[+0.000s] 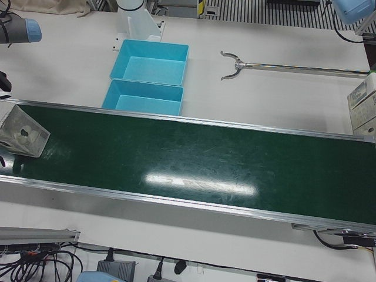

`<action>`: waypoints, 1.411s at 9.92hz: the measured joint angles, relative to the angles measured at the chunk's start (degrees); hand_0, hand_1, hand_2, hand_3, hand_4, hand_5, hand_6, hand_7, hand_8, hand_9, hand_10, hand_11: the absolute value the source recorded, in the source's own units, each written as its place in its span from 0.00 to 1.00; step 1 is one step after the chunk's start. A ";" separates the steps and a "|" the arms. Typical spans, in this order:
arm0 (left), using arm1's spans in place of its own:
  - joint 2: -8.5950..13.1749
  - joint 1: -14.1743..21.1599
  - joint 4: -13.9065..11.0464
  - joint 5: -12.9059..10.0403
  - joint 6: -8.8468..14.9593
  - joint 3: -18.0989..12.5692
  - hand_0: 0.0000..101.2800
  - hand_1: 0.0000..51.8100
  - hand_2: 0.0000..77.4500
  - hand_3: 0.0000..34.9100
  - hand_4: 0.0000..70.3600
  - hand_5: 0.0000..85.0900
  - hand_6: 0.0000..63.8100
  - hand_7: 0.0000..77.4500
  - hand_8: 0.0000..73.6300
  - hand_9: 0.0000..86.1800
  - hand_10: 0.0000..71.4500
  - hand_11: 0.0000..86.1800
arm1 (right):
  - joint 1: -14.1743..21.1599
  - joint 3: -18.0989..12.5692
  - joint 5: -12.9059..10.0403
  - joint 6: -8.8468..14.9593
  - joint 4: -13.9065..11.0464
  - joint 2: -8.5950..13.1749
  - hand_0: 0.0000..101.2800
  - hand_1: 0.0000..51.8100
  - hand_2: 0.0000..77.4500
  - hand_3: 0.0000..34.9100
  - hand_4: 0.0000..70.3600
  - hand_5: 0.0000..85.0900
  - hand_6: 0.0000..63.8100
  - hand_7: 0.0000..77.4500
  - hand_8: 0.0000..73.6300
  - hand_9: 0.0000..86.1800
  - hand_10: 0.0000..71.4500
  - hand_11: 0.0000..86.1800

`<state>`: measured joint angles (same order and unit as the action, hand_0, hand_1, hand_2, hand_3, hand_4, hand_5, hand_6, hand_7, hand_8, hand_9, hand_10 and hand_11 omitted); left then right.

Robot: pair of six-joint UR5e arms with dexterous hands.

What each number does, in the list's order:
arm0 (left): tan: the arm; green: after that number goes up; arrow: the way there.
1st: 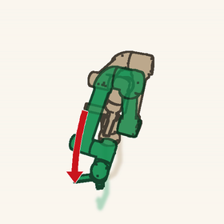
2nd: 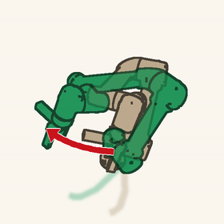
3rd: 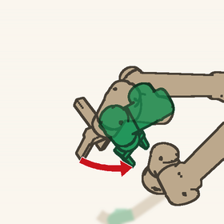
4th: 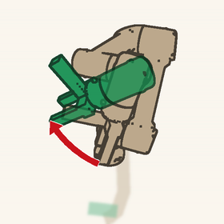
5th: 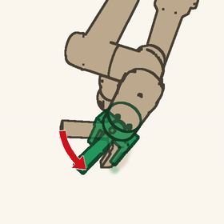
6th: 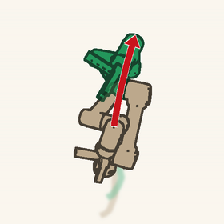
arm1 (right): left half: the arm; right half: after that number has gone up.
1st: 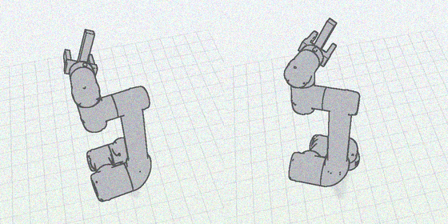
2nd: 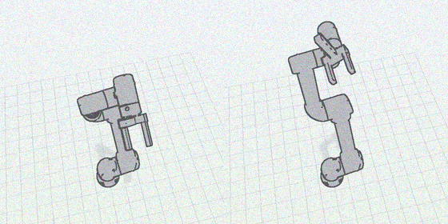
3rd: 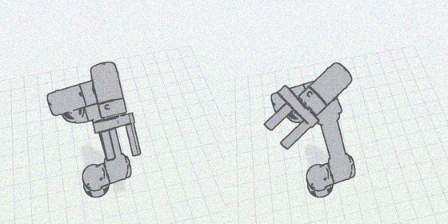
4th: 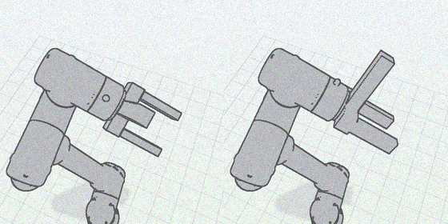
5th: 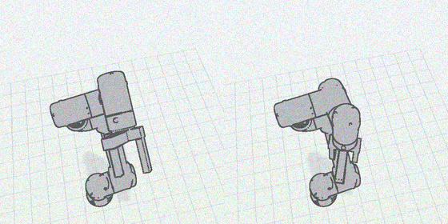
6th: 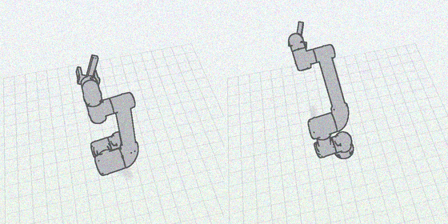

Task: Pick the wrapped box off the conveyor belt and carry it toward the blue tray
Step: 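Lift the box off the belt and swing it over the blue tray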

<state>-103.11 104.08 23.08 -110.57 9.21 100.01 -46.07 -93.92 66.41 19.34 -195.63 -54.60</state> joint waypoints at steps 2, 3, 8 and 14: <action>0.00 0.00 0.00 0.00 0.00 0.00 0.00 0.00 0.01 0.00 0.00 0.01 0.00 0.01 0.01 0.00 0.01 0.00 | 0.02 -0.04 -0.67 -0.21 -0.04 0.11 0.41 0.13 0.37 0.78 0.43 0.38 0.27 0.45 0.24 0.23 0.24 0.23; 0.00 0.00 0.00 0.00 0.00 0.00 0.00 0.00 0.01 0.00 0.00 0.01 0.00 0.01 0.01 0.01 0.01 0.00 | 0.03 -0.28 -1.07 -0.40 -0.01 0.19 0.41 0.13 0.37 0.78 0.43 0.38 0.27 0.45 0.24 0.23 0.24 0.23; 0.00 0.00 0.00 0.00 0.00 0.00 0.00 0.00 0.01 0.00 0.00 0.01 0.00 0.01 0.01 0.00 0.01 0.00 | 5.21 -9.74 -4.48 -0.19 -0.33 1.72 0.37 0.04 0.43 0.31 0.52 0.46 0.56 0.67 0.38 0.50 0.41 0.48; 0.00 0.00 0.00 0.00 0.00 0.00 0.00 0.00 0.01 0.00 0.00 0.01 0.00 0.01 0.00 0.00 0.01 0.00 | 21.80 -20.52 -12.72 9.76 -0.73 4.60 0.42 0.02 0.46 0.15 0.48 0.54 0.58 0.75 0.12 0.30 0.20 0.30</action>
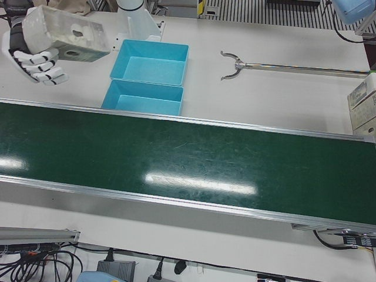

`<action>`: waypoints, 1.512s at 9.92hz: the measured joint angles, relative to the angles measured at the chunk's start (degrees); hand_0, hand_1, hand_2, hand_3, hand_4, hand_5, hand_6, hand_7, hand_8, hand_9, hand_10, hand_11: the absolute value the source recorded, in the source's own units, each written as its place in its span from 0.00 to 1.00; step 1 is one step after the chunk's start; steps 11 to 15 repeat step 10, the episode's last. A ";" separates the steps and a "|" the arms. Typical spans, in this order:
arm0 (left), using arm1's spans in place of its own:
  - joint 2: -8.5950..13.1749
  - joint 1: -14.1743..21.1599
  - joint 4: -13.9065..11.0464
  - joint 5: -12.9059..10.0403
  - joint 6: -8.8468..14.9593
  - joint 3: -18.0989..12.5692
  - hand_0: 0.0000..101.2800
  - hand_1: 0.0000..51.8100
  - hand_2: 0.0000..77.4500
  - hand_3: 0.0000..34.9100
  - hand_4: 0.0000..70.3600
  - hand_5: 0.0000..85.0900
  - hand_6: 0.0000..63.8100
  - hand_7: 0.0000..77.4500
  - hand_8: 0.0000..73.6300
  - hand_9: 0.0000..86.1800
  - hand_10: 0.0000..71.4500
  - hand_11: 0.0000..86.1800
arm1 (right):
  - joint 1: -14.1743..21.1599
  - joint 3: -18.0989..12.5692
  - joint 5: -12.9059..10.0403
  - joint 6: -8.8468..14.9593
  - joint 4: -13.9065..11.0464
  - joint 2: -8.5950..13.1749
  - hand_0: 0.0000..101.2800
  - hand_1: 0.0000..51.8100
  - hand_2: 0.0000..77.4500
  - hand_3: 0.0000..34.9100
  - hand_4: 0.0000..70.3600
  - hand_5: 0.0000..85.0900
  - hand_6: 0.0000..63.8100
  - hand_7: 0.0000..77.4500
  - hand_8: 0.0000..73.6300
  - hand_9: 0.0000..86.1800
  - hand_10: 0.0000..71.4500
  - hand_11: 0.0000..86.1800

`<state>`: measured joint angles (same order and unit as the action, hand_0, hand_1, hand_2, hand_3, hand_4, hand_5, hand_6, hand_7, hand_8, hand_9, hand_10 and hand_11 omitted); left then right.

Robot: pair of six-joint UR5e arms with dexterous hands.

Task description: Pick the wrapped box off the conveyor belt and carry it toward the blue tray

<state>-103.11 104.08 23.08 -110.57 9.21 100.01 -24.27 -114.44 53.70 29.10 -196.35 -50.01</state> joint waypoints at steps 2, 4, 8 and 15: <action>0.00 0.00 0.00 0.00 0.00 0.00 0.00 0.00 0.01 0.00 0.00 0.01 0.00 0.01 0.01 0.01 0.01 0.00 | 2.07 -0.37 -0.28 0.88 -0.20 0.44 0.43 0.02 0.46 0.24 0.43 0.55 0.58 0.75 0.00 0.20 0.03 0.21; 0.00 0.00 0.00 0.00 0.00 0.00 0.00 0.00 0.01 0.00 0.00 0.01 0.00 0.01 0.00 0.00 0.01 0.00 | 2.54 -0.46 -0.33 1.08 -0.57 0.29 0.42 0.19 0.31 0.67 0.26 0.24 0.39 0.68 0.00 0.02 0.00 0.02; 0.00 0.00 0.00 0.00 0.00 0.00 0.00 0.00 0.01 0.00 0.00 0.01 0.00 0.01 0.01 0.01 0.01 0.00 | 2.41 -0.81 -0.35 1.13 -1.17 0.11 0.45 0.13 0.15 0.86 0.23 0.02 0.00 0.37 0.00 0.02 0.00 0.02; 0.00 0.00 0.00 0.00 0.00 0.00 0.00 0.00 0.01 0.00 0.00 0.01 0.00 0.01 0.01 0.00 0.00 0.00 | 2.19 -0.91 -0.35 1.13 -1.32 0.09 0.46 0.21 0.16 0.86 0.25 0.10 0.00 0.21 0.00 0.02 0.00 0.01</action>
